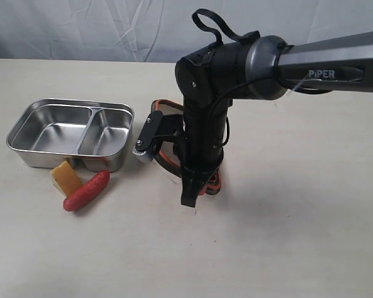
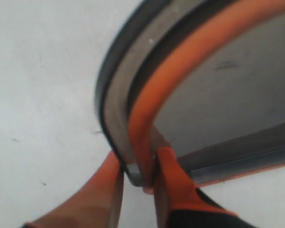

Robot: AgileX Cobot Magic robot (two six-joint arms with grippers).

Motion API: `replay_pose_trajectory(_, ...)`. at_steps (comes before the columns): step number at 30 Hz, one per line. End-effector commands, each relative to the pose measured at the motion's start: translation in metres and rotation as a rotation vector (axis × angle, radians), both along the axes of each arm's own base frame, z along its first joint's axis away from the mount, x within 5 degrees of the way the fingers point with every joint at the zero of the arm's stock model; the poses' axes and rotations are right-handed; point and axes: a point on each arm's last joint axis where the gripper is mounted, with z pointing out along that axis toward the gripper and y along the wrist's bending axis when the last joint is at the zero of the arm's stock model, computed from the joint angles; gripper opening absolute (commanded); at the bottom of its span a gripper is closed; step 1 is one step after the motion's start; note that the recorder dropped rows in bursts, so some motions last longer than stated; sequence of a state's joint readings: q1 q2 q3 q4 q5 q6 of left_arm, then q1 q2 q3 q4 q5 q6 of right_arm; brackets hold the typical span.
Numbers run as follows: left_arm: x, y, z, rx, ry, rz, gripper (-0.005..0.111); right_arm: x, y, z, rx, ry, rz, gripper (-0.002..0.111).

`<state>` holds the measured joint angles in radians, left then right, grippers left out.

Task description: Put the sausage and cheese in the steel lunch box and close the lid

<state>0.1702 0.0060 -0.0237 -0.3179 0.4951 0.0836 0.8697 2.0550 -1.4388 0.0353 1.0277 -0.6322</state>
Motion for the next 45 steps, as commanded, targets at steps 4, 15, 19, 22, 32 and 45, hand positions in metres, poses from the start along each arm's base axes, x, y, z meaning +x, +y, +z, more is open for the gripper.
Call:
replay_pose_trajectory(4,0.000,0.000,-0.001,0.001,-0.010,-0.003,0.000,-0.004,-0.003,-0.006,-0.034,0.050,-0.033,0.009)
replay_pose_trajectory(15,0.000,0.000,-0.001,0.001,-0.010,-0.003,0.000,-0.002,-0.002,-0.006,-0.026,0.035,-0.036,0.040)
replay_pose_trajectory(19,0.000,0.000,-0.001,0.001,-0.010,-0.003,0.000,-0.002,-0.001,-0.003,-0.007,0.019,-0.041,0.040)
replay_pose_trajectory(22,0.000,0.000,-0.001,0.001,-0.010,-0.003,0.000,0.000,0.000,0.007,0.027,-0.015,-0.077,0.040)
replay_pose_trajectory(32,0.000,0.000,-0.001,0.001,-0.010,-0.003,0.000,0.005,0.000,0.073,0.282,-0.223,-0.186,0.000)
replay_pose_trajectory(45,0.003,0.007,0.009,0.109,-0.116,0.039,0.000,0.004,-0.011,0.117,0.422,-0.301,-0.275,0.000)
